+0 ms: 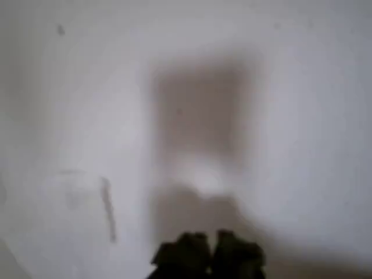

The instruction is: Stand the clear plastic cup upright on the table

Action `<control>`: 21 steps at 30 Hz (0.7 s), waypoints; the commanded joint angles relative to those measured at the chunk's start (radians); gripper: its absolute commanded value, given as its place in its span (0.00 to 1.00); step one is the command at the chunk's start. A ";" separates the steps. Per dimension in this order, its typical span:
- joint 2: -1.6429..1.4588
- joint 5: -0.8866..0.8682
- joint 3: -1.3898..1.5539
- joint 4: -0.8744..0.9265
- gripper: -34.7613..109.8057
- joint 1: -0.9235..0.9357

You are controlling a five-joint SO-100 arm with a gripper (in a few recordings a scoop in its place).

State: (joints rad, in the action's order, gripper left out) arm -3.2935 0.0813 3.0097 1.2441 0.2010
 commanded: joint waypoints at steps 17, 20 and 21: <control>0.005 0.115 -0.032 0.015 0.25 -0.187; 0.005 0.117 -0.032 0.015 0.25 -0.189; 0.005 0.117 -0.032 0.017 0.25 -0.189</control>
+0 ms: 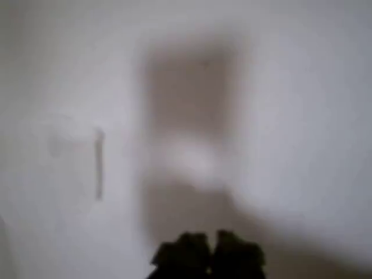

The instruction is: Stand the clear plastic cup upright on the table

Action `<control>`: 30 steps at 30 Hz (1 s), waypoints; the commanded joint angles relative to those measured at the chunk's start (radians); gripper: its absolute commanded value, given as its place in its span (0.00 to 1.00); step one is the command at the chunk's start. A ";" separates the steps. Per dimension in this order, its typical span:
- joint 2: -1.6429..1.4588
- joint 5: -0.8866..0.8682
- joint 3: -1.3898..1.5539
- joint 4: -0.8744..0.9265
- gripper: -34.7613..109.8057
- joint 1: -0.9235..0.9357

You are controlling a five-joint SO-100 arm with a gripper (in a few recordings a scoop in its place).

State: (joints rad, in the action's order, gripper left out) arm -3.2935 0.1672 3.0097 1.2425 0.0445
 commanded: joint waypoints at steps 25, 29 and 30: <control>1.028 -0.152 -0.815 -0.152 0.63 -0.218; 1.267 -0.201 -1.008 -0.081 0.72 -0.190; 1.318 -0.201 -1.039 -0.074 0.72 -0.189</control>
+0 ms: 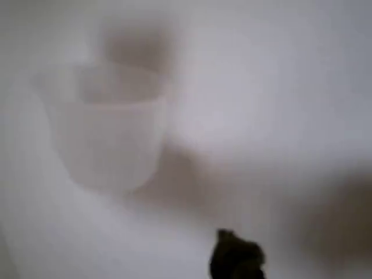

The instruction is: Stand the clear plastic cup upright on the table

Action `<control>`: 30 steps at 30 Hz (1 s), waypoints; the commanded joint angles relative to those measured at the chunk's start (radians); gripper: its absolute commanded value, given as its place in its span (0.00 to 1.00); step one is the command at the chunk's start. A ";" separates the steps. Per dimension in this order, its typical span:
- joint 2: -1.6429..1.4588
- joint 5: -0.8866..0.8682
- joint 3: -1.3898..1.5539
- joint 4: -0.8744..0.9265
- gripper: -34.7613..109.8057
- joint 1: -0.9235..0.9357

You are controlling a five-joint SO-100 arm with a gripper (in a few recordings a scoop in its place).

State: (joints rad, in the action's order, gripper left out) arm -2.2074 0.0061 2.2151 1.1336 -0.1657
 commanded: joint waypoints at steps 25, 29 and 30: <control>0.890 -0.069 -0.649 0.046 0.43 0.114; 0.894 -0.071 -0.663 0.052 0.34 0.106; 0.888 -0.067 -0.670 0.060 0.33 0.104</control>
State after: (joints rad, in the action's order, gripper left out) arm -1.3177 -0.0552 1.5846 1.1827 -0.0522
